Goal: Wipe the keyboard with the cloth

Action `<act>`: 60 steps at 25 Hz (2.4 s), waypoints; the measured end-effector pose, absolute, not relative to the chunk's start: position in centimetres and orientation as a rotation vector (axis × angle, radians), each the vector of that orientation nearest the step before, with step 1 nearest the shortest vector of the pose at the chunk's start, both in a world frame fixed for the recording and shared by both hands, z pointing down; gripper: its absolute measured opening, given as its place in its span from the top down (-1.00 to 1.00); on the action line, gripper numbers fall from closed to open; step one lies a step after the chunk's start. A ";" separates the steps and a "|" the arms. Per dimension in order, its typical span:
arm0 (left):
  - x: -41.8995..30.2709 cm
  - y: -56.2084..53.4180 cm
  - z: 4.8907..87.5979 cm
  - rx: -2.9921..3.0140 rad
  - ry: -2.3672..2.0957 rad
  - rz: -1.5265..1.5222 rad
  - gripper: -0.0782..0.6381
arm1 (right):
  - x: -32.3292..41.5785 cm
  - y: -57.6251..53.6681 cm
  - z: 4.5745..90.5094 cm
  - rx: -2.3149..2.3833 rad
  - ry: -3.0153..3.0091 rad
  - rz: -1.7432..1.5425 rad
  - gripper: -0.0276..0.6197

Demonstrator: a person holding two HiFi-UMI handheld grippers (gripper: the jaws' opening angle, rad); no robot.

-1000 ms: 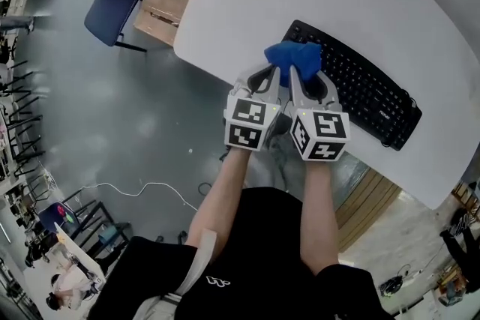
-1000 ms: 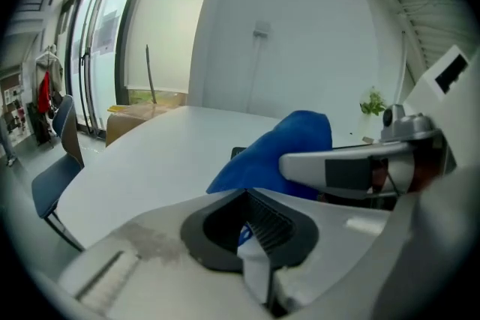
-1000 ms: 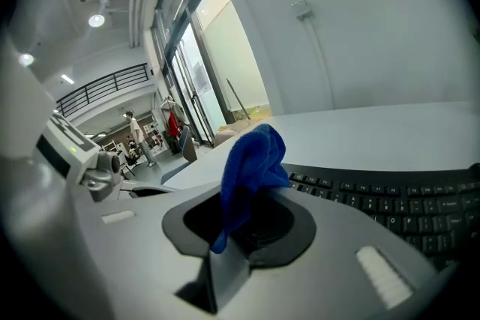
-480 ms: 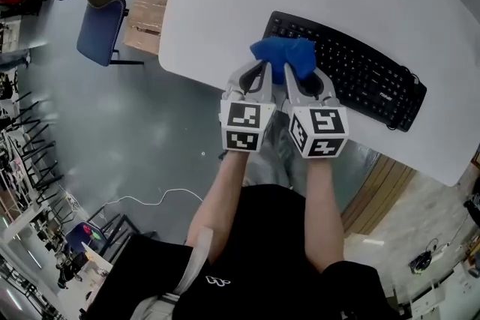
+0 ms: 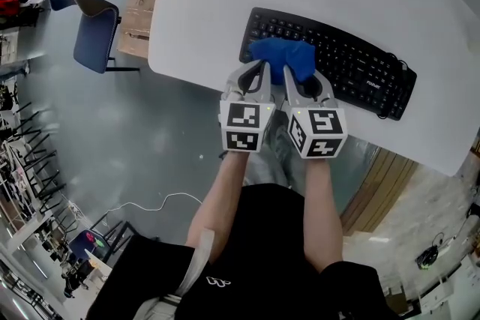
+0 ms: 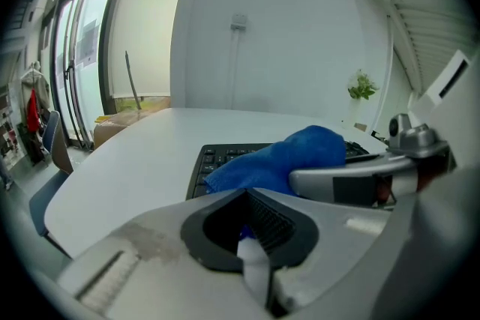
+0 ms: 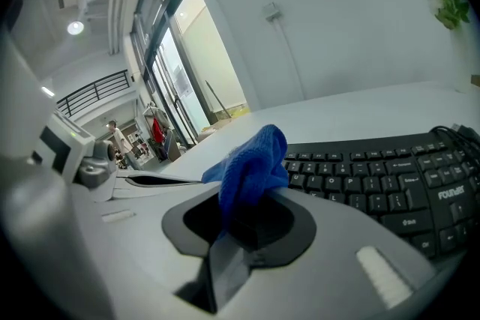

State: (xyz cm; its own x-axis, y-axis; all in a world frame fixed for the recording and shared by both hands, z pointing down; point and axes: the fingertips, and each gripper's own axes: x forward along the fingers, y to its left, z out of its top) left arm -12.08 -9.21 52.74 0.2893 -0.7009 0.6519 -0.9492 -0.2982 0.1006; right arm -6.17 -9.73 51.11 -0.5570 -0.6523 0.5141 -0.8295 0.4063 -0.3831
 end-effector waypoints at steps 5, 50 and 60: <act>-9.3 -8.9 52.8 2.113 -1.432 0.667 0.79 | -3.4 -9.4 51.2 1.340 -2.358 0.889 0.68; 13.1 -6.5 52.2 2.402 -0.989 0.698 0.79 | 18.7 -4.7 50.4 1.783 -2.103 0.861 0.67; 18.2 -6.1 51.0 2.460 -0.854 0.680 0.79 | 25.3 -3.6 48.8 1.963 -1.990 0.871 0.68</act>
State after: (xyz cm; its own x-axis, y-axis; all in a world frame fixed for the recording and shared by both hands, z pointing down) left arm 18.21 -6.13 50.98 0.6873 -0.4410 0.5771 -0.6610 -0.7092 0.2452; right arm 25.26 -3.61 48.82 -0.0887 -0.8380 0.5385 -0.9641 -0.0635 -0.2576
